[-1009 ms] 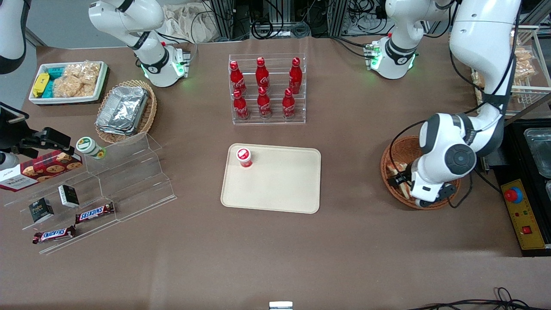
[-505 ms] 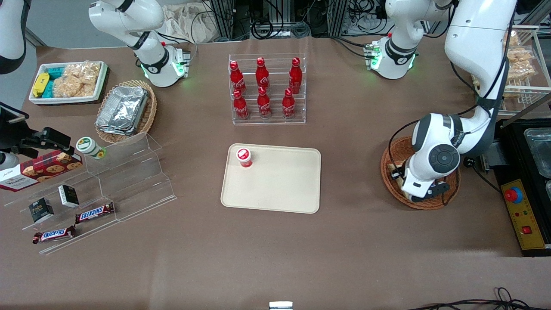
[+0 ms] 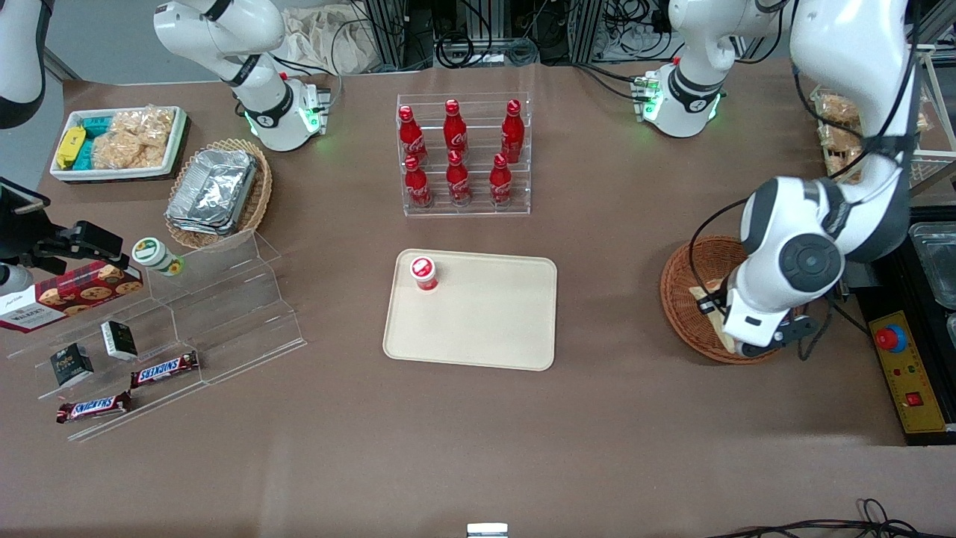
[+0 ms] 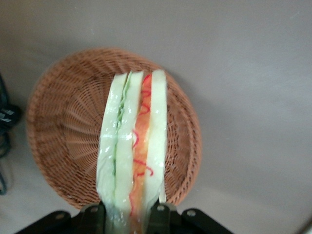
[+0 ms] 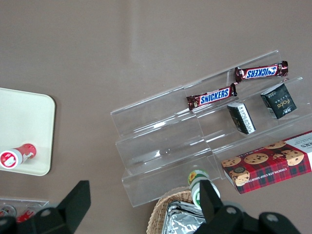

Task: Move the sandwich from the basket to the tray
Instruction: 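Lift the sandwich and carry it over the cream tray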

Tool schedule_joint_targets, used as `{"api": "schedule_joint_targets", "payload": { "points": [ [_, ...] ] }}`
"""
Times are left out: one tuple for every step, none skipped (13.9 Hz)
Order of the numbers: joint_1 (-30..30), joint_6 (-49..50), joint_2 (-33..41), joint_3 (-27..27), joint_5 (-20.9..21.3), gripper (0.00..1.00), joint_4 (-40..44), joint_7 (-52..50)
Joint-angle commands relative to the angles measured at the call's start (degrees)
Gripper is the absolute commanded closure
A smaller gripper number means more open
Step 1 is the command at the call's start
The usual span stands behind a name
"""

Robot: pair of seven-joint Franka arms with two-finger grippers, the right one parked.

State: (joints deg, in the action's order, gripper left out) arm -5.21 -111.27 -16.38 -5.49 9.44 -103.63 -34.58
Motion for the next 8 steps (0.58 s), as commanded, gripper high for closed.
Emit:
{"api": "schedule_joint_targets", "payload": {
  "points": [
    [-0.5, 10.3, 3.8, -2.9, 0.8, 0.78, 7.4, 0.5],
    [-0.5, 14.5, 4.3, -4.7, 0.6, 0.78, 10.7, 0.4],
    [-0.5, 18.9, 4.4, -6.9, 0.4, 0.78, 14.5, 0.0],
    [-0.5, 22.5, 4.4, -9.4, 0.3, 0.78, 17.6, -0.7],
    [-0.5, 25.2, 4.4, -12.1, 0.1, 0.78, 20.6, -1.2],
    [-0.5, 26.7, 4.8, -14.9, 0.1, 0.78, 22.1, -3.5],
    [-0.5, 27.5, 4.9, -18.0, 0.0, 0.78, 23.2, -6.0],
    [-0.5, 27.4, 4.7, -21.5, -0.1, 0.78, 24.2, -9.2]
  ]
}}
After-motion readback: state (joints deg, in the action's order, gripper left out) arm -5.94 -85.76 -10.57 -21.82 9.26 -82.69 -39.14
